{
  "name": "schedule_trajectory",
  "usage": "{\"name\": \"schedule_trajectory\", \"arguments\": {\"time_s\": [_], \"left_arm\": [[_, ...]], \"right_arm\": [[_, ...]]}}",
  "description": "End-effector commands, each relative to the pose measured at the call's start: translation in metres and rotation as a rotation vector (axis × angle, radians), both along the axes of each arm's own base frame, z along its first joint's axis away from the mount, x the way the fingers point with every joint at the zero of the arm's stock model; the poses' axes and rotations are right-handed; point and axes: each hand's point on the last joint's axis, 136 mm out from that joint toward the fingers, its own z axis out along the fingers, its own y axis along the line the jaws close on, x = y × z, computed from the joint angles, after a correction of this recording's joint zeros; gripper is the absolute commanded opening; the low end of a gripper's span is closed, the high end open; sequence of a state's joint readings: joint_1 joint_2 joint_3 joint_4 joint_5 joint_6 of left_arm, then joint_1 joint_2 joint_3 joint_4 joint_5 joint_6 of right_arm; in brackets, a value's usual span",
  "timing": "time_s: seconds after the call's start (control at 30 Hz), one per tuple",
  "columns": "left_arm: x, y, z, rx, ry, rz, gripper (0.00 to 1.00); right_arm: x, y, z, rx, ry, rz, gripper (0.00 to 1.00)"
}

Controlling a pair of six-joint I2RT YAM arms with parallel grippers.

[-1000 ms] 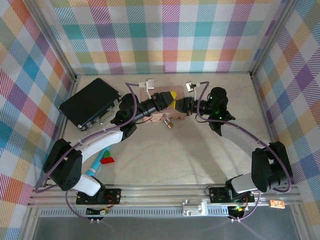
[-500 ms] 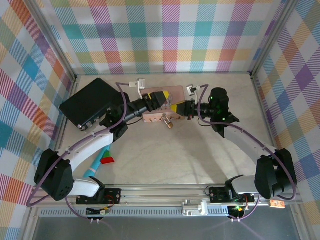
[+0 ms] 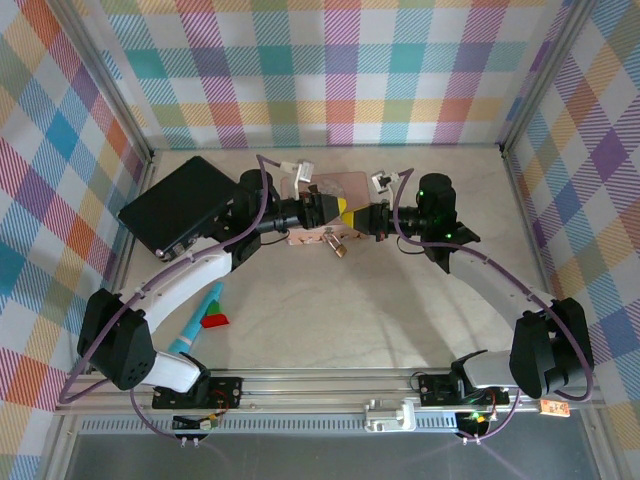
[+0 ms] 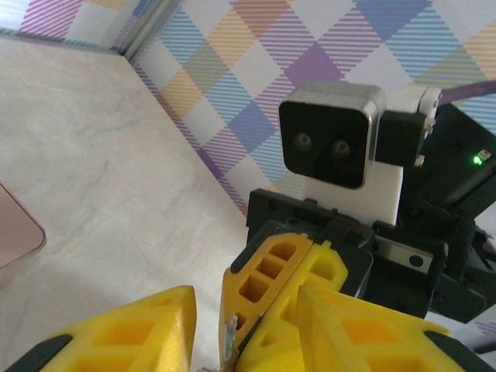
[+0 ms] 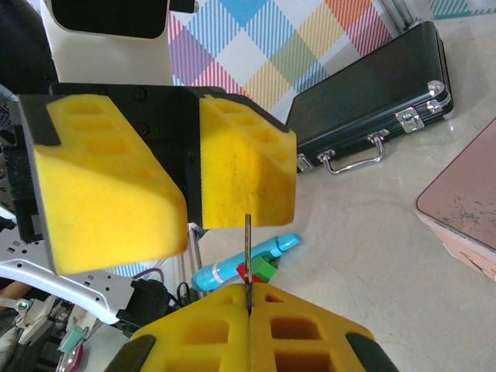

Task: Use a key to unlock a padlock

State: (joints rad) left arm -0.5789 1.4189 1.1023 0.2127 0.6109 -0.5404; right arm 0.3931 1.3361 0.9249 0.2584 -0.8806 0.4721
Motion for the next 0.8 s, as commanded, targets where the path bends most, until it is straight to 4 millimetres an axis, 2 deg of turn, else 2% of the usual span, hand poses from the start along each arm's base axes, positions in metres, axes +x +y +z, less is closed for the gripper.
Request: {"name": "schedule_trajectory", "arguments": {"time_s": [0.0, 0.23, 0.33, 0.43, 0.53, 0.67, 0.77], "left_arm": [[-0.002, -0.001, 0.004, 0.006, -0.015, -0.031, 0.32], [0.000, -0.001, 0.005, -0.004, -0.022, -0.023, 0.26], [0.003, -0.002, 0.004, -0.007, -0.017, -0.014, 0.19], [0.007, -0.002, 0.001, -0.003, -0.009, -0.004, 0.01], [0.009, 0.001, 0.002, 0.000, -0.015, 0.027, 0.00], [0.011, 0.012, 0.005, -0.014, -0.029, 0.101, 0.00], [0.014, 0.019, 0.008, -0.098, -0.024, 0.156, 0.00]], "right_arm": [[-0.004, 0.002, 0.013, 0.011, -0.043, 0.033, 0.00], [-0.005, 0.003, 0.013, 0.014, -0.036, 0.046, 0.00], [-0.005, 0.004, 0.014, 0.016, -0.034, 0.053, 0.00], [-0.006, 0.004, 0.014, 0.014, -0.034, 0.054, 0.00], [-0.004, 0.002, 0.013, 0.004, -0.035, 0.032, 0.00], [0.004, -0.017, 0.014, -0.010, -0.036, -0.075, 0.31], [0.002, -0.029, 0.016, 0.015, -0.032, -0.102, 0.35]]}}
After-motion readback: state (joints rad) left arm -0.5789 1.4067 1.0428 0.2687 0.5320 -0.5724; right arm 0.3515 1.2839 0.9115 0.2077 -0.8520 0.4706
